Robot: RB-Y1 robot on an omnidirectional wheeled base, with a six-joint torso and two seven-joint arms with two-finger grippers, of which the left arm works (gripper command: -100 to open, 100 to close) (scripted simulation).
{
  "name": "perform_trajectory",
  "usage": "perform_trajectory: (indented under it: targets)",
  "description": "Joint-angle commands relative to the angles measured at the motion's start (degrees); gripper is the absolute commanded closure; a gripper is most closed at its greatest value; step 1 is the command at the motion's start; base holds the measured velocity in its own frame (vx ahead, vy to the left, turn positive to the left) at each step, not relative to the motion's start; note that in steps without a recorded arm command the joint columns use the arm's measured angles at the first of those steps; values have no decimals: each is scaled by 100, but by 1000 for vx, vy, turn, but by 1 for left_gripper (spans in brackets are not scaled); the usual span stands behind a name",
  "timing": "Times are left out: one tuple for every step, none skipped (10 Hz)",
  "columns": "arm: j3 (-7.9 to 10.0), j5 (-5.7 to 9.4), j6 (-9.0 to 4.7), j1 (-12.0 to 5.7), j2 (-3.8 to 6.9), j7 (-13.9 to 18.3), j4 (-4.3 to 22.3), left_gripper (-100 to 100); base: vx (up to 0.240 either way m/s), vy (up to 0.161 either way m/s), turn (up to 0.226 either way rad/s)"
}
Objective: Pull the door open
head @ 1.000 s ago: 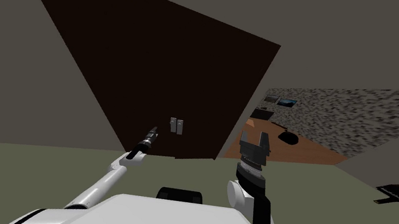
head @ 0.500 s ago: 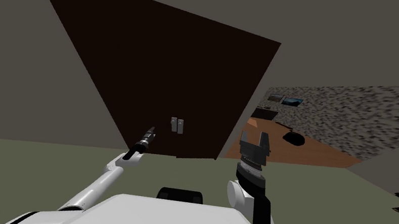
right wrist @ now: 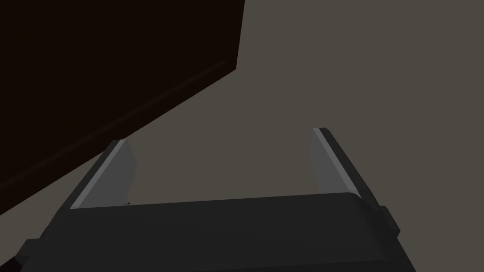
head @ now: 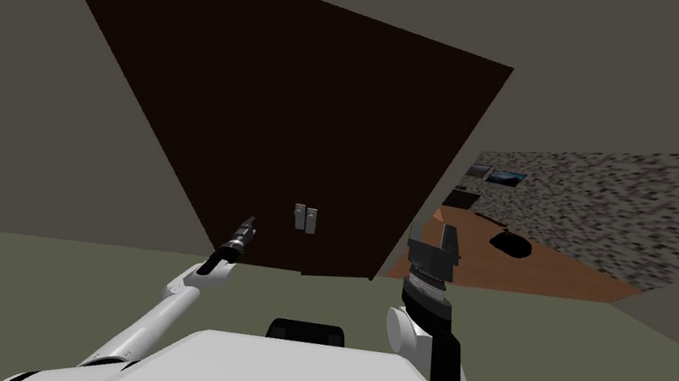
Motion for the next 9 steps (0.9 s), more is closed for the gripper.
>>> perform_trajectory:
  targets:
    - [-44, -12, -15, -63, -66, -10, -11, -100, 196, -25, -110]
    - [-88, -21, -22, -105, -117, -13, -27, -100, 198, -56, -107]
    - [-138, -32, -30, -150, -173, -15, -46, -100, 184, -63, -133]
    - [-204, -46, -38, -206, -243, -17, -72, -100, 187, -85, -156]
    - [-276, -60, -47, -264, -318, -18, -101, -100, 170, -121, -178]
    - [-352, -75, -55, -325, -397, -18, -132, -100, 183, -138, -172]
    - [-297, -63, 1, -247, -345, -21, -209, -100, 87, -60, -25]
    - [-297, -63, 1, -247, -345, -21, -209, 100, -13, 6, 27]
    - [-297, -63, 1, -247, -345, -21, -209, 100, -31, 22, -11]
